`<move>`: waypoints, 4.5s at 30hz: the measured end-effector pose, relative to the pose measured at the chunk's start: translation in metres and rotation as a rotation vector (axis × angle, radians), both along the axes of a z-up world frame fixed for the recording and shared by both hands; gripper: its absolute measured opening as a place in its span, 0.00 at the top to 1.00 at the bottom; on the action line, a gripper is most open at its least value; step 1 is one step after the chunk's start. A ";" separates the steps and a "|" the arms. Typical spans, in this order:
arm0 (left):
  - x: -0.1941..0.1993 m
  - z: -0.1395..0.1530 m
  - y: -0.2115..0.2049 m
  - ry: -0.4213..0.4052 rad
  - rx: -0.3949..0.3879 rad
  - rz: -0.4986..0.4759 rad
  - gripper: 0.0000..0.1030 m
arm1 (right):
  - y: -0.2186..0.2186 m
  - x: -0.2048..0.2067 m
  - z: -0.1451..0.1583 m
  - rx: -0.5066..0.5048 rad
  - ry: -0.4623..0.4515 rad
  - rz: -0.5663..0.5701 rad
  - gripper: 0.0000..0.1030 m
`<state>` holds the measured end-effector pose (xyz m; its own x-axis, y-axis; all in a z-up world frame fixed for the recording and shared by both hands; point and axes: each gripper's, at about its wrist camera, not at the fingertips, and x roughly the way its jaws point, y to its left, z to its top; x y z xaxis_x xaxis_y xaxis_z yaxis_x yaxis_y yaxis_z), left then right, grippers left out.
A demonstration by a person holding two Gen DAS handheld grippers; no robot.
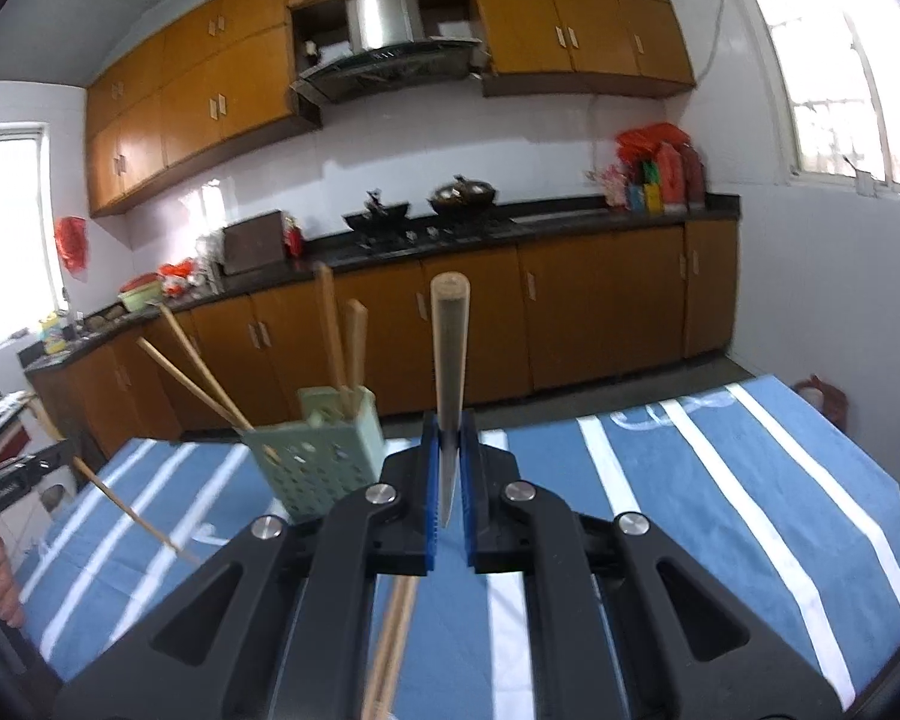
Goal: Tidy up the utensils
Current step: 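Lift both held chopsticks upright and carry them toward the green holder, then lower both chopsticks tip-first into the green holder, then open both tools to release the chopsticks into the holder, then move both open tools back down to the remaining chopsticks, then grasp a wooden chopstick with the left tool while the right tool grasps another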
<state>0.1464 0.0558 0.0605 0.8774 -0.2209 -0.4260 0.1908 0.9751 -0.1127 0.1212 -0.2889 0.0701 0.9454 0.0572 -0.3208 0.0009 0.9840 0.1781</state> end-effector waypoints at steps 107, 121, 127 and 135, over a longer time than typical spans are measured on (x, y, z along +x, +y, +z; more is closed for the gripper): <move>0.004 -0.128 -0.036 0.297 0.089 0.022 0.58 | 0.076 0.049 -0.175 -0.105 0.558 0.096 0.93; 0.009 -0.153 -0.064 0.395 0.148 -0.049 0.76 | 0.024 0.053 -0.177 -0.035 0.572 -0.108 0.93; 0.012 -0.158 -0.071 0.402 0.188 -0.030 0.81 | 0.024 0.054 -0.176 -0.036 0.573 -0.099 0.93; 0.034 -0.158 -0.058 0.411 0.206 0.034 0.93 | 0.034 0.056 -0.176 -0.066 0.565 -0.051 0.91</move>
